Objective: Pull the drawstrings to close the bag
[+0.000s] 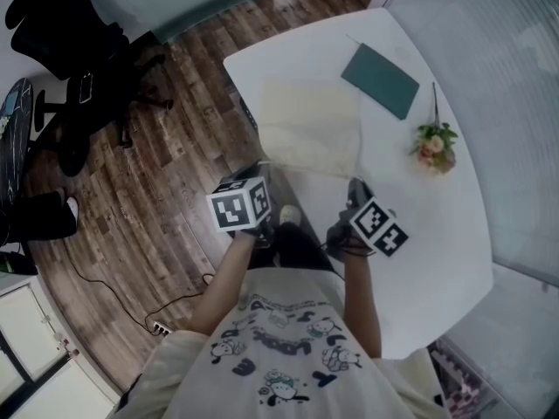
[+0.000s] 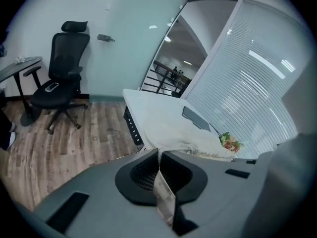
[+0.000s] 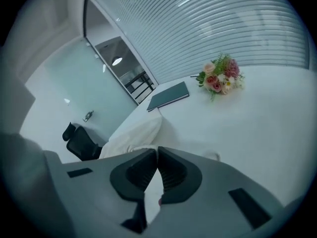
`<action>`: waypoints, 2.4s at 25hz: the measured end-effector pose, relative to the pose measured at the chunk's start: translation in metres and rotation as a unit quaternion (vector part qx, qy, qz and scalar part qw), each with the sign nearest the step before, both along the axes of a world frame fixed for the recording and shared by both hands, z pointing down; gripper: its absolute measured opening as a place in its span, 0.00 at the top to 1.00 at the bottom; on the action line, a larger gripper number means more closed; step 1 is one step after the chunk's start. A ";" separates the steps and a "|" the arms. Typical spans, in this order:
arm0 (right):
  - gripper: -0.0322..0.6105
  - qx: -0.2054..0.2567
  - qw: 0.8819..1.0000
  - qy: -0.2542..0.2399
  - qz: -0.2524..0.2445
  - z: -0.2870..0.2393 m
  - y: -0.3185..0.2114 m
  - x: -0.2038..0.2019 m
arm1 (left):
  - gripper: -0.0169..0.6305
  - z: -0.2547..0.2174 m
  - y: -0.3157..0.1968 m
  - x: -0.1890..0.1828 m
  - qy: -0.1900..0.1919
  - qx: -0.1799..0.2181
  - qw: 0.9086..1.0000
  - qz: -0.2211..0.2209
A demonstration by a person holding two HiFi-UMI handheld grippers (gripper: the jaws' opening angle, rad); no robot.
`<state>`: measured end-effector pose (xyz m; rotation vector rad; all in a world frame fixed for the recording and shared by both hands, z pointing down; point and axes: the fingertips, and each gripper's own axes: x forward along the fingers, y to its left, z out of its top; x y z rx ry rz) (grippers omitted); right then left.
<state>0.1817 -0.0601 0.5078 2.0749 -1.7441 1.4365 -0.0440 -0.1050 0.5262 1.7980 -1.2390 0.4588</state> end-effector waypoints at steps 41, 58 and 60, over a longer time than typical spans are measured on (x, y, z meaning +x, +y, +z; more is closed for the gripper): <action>0.92 0.007 0.996 0.012 0.088 0.005 0.004 0.064 | 0.90 0.003 -0.013 0.010 -0.023 -0.007 0.999 0.037; 0.66 0.116 0.953 0.274 -0.060 -0.101 0.015 0.000 | 0.67 -0.068 0.025 0.025 -0.045 0.115 0.988 0.090; 0.74 0.148 0.939 0.300 -0.086 -0.120 0.011 -0.021 | 0.67 -0.086 0.022 0.029 -0.060 0.150 0.982 0.100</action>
